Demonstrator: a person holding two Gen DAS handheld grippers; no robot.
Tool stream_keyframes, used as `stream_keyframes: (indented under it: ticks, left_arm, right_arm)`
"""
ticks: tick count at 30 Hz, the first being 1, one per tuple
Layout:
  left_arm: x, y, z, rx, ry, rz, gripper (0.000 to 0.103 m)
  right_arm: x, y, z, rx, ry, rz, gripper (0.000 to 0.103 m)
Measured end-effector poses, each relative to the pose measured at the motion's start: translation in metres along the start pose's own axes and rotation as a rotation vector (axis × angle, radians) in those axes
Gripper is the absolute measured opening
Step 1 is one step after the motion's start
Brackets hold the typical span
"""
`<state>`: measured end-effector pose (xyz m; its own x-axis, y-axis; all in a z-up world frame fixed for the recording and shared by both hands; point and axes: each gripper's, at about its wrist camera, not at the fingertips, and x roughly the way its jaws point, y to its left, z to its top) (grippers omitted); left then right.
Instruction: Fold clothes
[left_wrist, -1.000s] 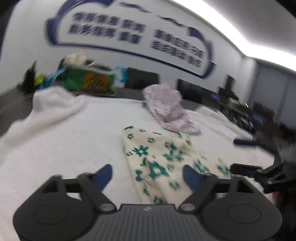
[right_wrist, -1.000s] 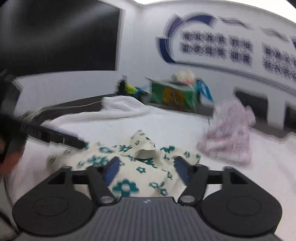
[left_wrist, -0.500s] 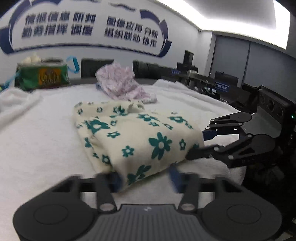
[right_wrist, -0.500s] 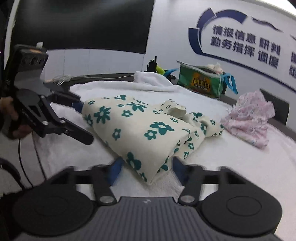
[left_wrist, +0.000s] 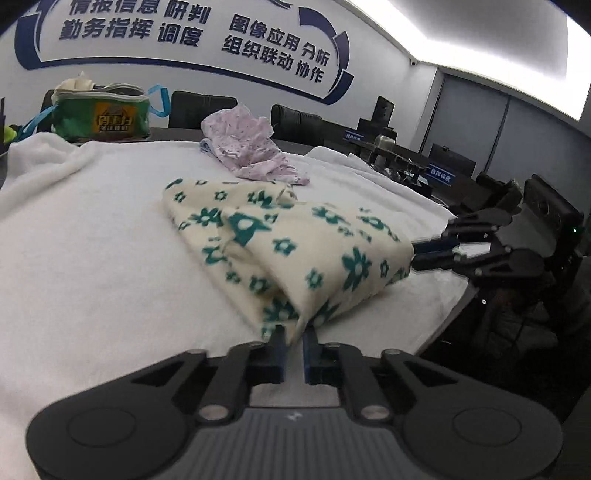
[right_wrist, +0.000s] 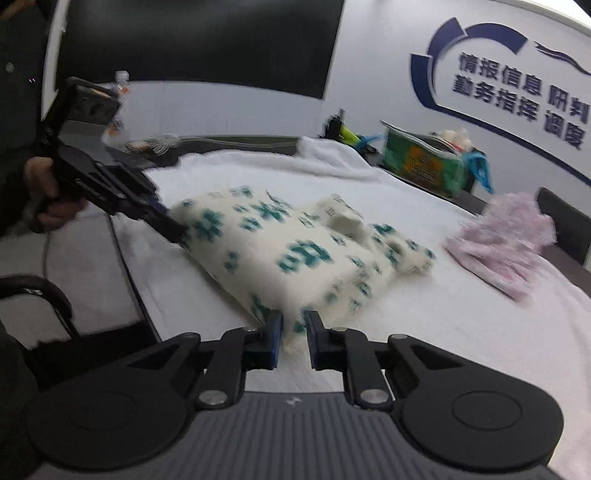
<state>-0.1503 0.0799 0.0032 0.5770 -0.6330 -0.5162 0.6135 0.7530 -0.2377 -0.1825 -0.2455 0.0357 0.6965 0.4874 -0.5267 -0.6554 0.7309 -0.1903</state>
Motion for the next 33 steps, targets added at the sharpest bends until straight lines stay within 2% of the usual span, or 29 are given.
stream_keyframes:
  ticks: [1, 2, 3, 4, 5, 6, 8, 12, 14, 16, 17, 20, 23, 25, 27, 28, 29, 30, 32, 33]
  left_arm:
    - [-0.005, 0.000, -0.002, 0.024, -0.011, 0.002, 0.021]
    - [-0.009, -0.006, 0.002, 0.087, -0.042, 0.013, 0.040]
    - [-0.013, -0.011, 0.005, 0.150, -0.072, 0.023, 0.053]
    - [-0.017, -0.017, 0.008, 0.214, -0.103, 0.033, 0.075]
    - [-0.021, -0.022, 0.011, 0.277, -0.134, 0.043, 0.090]
    - [-0.024, -0.028, 0.015, 0.340, -0.159, 0.051, 0.091]
    - [-0.007, -0.039, 0.027, 0.470, -0.134, 0.039, 0.091]
    - [0.026, -0.057, 0.040, 0.724, -0.070, 0.020, 0.090]
    - [0.042, -0.059, 0.035, 0.845, -0.031, 0.015, 0.091]
    - [0.055, -0.057, 0.029, 0.921, 0.023, 0.028, 0.090]
    - [0.061, -0.056, 0.027, 0.953, 0.047, 0.032, 0.093]
    - [0.071, -0.050, 0.038, 0.954, 0.037, 0.026, 0.091]
    - [0.083, -0.039, 0.047, 0.953, 0.053, 0.013, 0.091]
    - [0.089, -0.025, 0.055, 0.930, 0.075, -0.034, 0.091]
    - [0.093, -0.007, 0.068, 0.847, 0.085, -0.086, 0.091]
    - [0.095, 0.002, 0.075, 0.790, 0.088, -0.111, 0.087]
    - [0.098, 0.012, 0.083, 0.721, 0.098, -0.143, 0.083]
    - [0.101, 0.022, 0.091, 0.655, 0.107, -0.174, 0.083]
    - [0.105, 0.038, 0.100, 0.564, 0.111, -0.232, 0.083]
    - [0.108, 0.044, 0.104, 0.522, 0.116, -0.262, 0.083]
  right_arm:
    - [-0.005, 0.000, -0.001, -0.002, -0.011, -0.037, 0.027]
    - [-0.011, 0.000, -0.002, -0.004, -0.022, -0.073, 0.049]
    - [-0.017, 0.002, -0.001, -0.025, -0.045, -0.088, 0.058]
    - [-0.023, 0.004, 0.001, -0.055, -0.074, -0.092, 0.072]
    - [-0.029, 0.007, 0.002, -0.085, -0.103, -0.095, 0.079]
    - [-0.031, 0.012, 0.006, -0.130, -0.125, -0.081, 0.081]
    - [-0.020, 0.024, 0.015, -0.245, -0.140, -0.040, 0.084]
    - [0.028, 0.042, 0.022, -0.474, -0.090, 0.070, 0.083]
    - [0.038, 0.035, 0.028, -0.496, -0.068, 0.115, 0.079]
    - [0.045, 0.024, 0.036, -0.497, -0.050, 0.158, 0.077]
    - [0.048, 0.019, 0.039, -0.498, -0.041, 0.179, 0.068]
    - [0.058, 0.004, 0.050, -0.499, -0.014, 0.244, 0.062]
    - [0.067, -0.011, 0.061, -0.500, 0.013, 0.308, 0.061]
    - [0.072, -0.031, 0.068, -0.422, 0.028, 0.375, 0.061]
    - [0.077, -0.052, 0.072, -0.320, 0.036, 0.439, 0.062]
    - [0.078, -0.061, 0.072, -0.272, 0.030, 0.460, 0.065]
    - [0.077, -0.067, 0.071, -0.238, 0.017, 0.462, 0.075]
    - [0.075, -0.072, 0.068, -0.213, -0.001, 0.454, 0.081]
    - [0.067, -0.074, 0.056, -0.243, -0.061, 0.421, 0.097]
    - [0.066, -0.074, 0.050, -0.265, -0.082, 0.408, 0.098]
